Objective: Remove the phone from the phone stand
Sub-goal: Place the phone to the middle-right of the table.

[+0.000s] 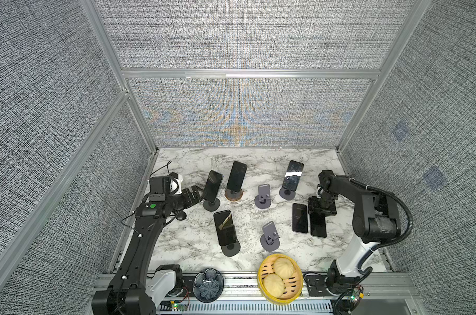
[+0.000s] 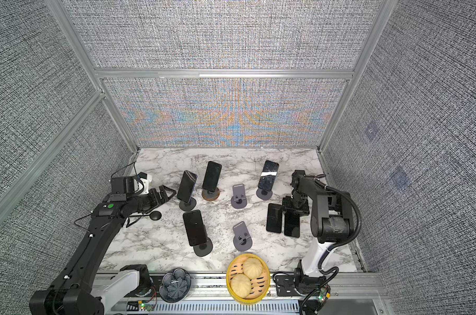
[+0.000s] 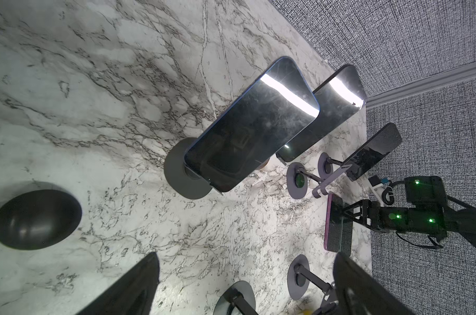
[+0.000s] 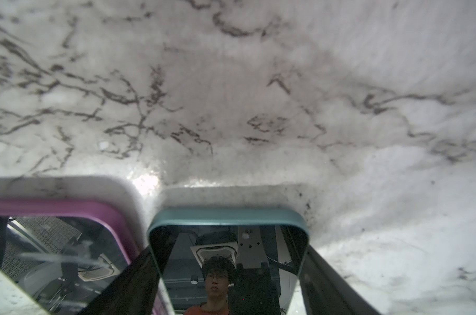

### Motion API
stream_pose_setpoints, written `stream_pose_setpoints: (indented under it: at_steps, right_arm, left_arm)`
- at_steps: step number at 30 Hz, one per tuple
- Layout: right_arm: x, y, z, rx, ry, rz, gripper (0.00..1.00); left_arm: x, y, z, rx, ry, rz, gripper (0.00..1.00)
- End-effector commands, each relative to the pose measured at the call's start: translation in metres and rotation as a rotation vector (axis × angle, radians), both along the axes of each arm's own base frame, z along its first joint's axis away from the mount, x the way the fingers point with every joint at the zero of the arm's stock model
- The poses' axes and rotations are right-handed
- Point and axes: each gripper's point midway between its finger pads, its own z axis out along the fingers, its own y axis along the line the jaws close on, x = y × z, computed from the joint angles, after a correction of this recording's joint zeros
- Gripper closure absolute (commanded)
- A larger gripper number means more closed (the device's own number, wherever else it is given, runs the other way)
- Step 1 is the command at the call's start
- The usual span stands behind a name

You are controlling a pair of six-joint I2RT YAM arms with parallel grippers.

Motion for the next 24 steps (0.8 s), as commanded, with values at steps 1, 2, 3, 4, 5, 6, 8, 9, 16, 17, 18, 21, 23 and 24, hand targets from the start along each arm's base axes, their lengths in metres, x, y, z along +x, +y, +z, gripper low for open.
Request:
stream_pose_setpoints:
  at_steps: [1,2,3,4,5,6,8,9,16,17,18,21,23,24]
  right_arm:
    - [-0.006,-0.017,-0.007,-0.098,0.022,-0.011,0.21]
    - [-0.006,-0.017,-0.006,-0.1,0.016,-0.012,0.21]
    - [-0.006,-0.018,-0.004,-0.102,0.01,-0.016,0.21]
    - [-0.005,-0.019,-0.002,-0.106,-0.001,-0.02,0.21]
    - [-0.004,-0.02,0.002,-0.112,-0.013,-0.024,0.21]
    - [-0.003,-0.02,0.006,-0.114,-0.026,-0.024,0.21]
    - [-0.001,-0.02,0.015,-0.113,-0.06,-0.033,0.2]
    - [0.0,-0.019,0.02,-0.108,-0.077,-0.036,0.2]
    - [0.005,-0.018,0.066,-0.103,-0.184,-0.06,0.2]
    - [0.006,-0.016,0.073,-0.092,-0.202,-0.06,0.2]
    - [0.007,-0.013,0.079,-0.079,-0.218,-0.058,0.2]
    - [0.009,0.002,0.099,-0.055,-0.263,-0.031,0.19]
    - [0.01,0.017,0.113,-0.036,-0.298,0.005,0.19]
    - [0.01,0.025,0.118,-0.031,-0.31,0.026,0.19]
  left_arm:
    - [0.0,-0.003,0.005,-0.008,-0.021,-0.024,0.0]
    - [0.0,-0.003,0.006,-0.006,-0.023,-0.024,0.0]
    - [-0.001,-0.003,0.005,-0.002,-0.019,-0.022,0.0]
    - [-0.001,-0.002,0.005,0.004,-0.022,-0.021,0.0]
    - [-0.001,-0.001,0.005,0.011,-0.023,-0.02,0.01]
    - [-0.002,0.0,0.006,0.017,-0.025,-0.02,0.0]
    - [-0.003,0.002,0.007,0.032,-0.029,-0.018,0.01]
    - [-0.003,0.002,0.009,0.04,-0.033,-0.019,0.01]
    - [-0.006,0.01,0.009,0.091,-0.045,-0.005,0.0]
    - [-0.006,0.01,0.009,0.097,-0.044,-0.005,0.0]
    - [-0.006,0.011,0.008,0.102,-0.043,-0.004,0.01]
    - [-0.006,0.014,0.006,0.125,-0.036,0.0,0.0]
    - [-0.007,0.019,0.004,0.16,-0.035,0.003,0.01]
    - [-0.007,0.021,0.002,0.178,-0.034,0.006,0.0]
